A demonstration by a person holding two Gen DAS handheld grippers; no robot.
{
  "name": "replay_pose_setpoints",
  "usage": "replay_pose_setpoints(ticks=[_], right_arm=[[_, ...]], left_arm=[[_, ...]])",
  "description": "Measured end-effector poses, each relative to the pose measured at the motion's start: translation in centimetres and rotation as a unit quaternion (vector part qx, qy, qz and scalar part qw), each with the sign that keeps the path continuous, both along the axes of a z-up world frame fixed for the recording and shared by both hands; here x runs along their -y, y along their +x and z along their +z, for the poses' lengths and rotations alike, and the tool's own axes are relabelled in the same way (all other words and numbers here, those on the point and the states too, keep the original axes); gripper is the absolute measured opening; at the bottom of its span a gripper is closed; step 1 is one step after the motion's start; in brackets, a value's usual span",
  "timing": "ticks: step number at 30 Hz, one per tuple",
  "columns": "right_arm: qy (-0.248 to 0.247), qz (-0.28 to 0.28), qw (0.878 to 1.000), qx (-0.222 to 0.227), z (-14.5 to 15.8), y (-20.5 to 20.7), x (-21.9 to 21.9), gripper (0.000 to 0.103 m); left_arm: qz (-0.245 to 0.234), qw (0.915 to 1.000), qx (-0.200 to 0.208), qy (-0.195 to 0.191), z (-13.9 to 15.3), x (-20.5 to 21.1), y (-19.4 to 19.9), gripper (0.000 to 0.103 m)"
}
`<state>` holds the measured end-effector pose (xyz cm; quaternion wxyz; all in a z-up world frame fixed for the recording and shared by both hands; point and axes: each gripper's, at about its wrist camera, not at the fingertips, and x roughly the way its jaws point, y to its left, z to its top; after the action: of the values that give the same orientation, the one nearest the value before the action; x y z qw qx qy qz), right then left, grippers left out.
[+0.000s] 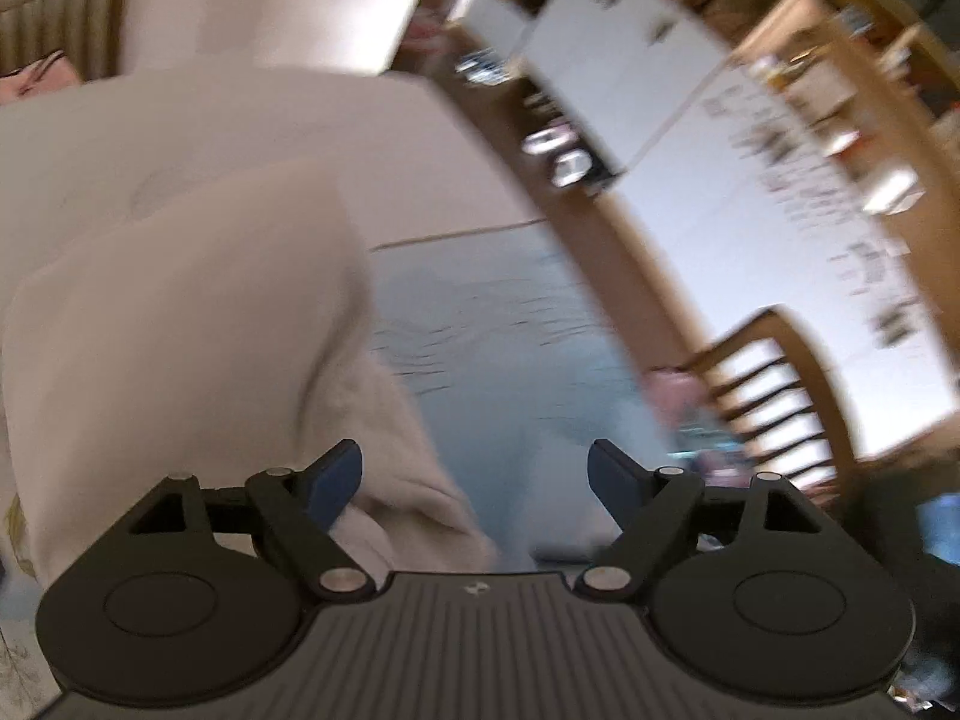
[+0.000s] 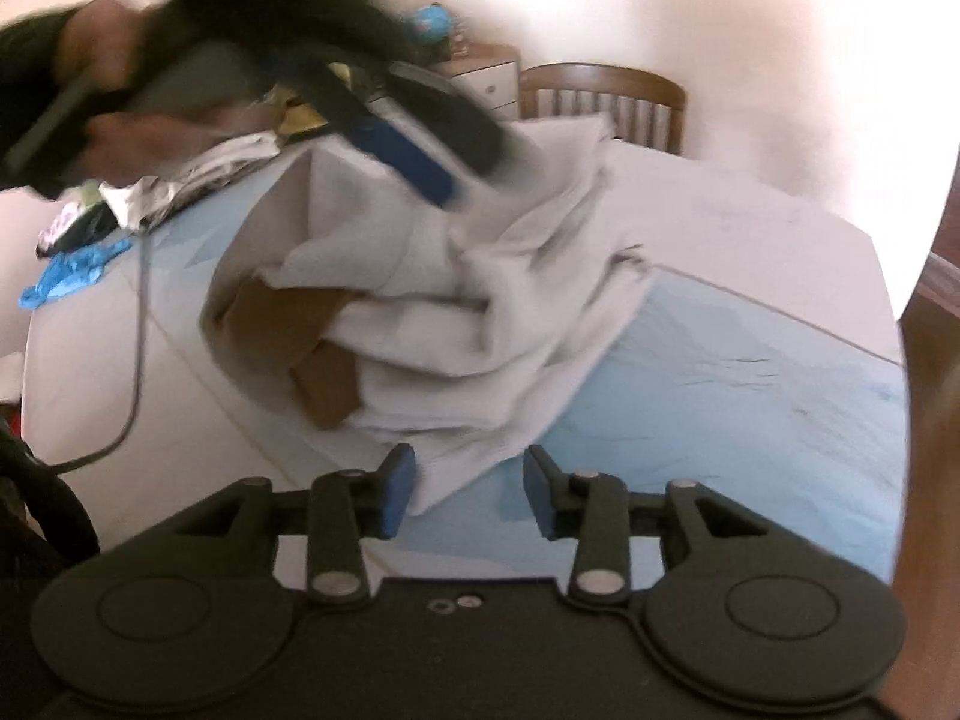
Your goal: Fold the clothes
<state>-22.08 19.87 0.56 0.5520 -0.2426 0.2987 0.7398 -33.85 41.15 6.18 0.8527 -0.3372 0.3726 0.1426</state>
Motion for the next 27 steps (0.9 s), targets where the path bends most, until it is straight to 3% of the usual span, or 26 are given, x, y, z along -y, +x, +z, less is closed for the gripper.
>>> replay_pose_setpoints(ticks=[2, 5, 7, 8, 9, 10, 13, 19, 23, 26, 27], right_arm=[[0.002, -0.017, 0.999, -0.039, 1.2, 1.7, -0.7, 0.103], [0.009, -0.031, 0.994, -0.101, 3.0, 2.2, -1.8, 0.103], [0.012, -0.03, 0.99, -0.135, 4.0, 1.6, -3.0, 0.103], [0.014, -0.028, 0.988, -0.151, 4.5, 1.3, -3.6, 0.103], [0.012, -0.026, 0.987, -0.16, 4.8, 1.2, -3.9, 0.103], [0.008, -0.023, 0.986, -0.164, 4.8, 0.6, -4.6, 0.103], [-0.009, -0.025, 0.986, -0.163, 5.3, -1.1, -6.5, 0.103], [-0.084, -0.107, 0.972, -0.189, 4.5, -3.2, -10.8, 0.103], [-0.12, -0.144, 0.974, -0.125, 2.8, -5.1, -12.7, 0.103], [-0.136, -0.133, 0.979, -0.072, 1.4, -5.9, -12.5, 0.103], [-0.137, -0.132, 0.979, -0.073, 1.1, -5.6, -12.1, 0.103]], left_arm=[[0.005, 0.9995, 0.019, 0.024, 2.2, -0.4, -2.0, 0.082], [0.05, 0.9953, 0.008, 0.082, 3.4, -2.7, -5.0, 0.082], [0.087, 0.9883, -0.015, 0.124, 3.1, -4.4, -6.3, 0.078], [0.101, 0.9843, -0.024, 0.143, 2.9, -5.2, -6.7, 0.07], [0.109, 0.9819, -0.04, 0.15, 2.3, -5.8, -6.8, 0.048], [0.116, 0.9794, -0.056, 0.156, 1.7, -6.4, -6.9, 0.034], [0.103, 0.9768, -0.09, 0.165, -0.7, -6.1, -5.5, 0.03], [0.076, 0.9751, -0.127, 0.166, -4.2, -6.0, -2.5, 0.03], [0.075, 0.9752, -0.139, 0.155, -5.7, -6.1, -2.1, 0.03], [0.076, 0.9761, -0.137, 0.15, -5.7, -6.4, -2.4, 0.03], [0.076, 0.9765, -0.136, 0.149, -5.6, -6.5, -2.5, 0.03]])
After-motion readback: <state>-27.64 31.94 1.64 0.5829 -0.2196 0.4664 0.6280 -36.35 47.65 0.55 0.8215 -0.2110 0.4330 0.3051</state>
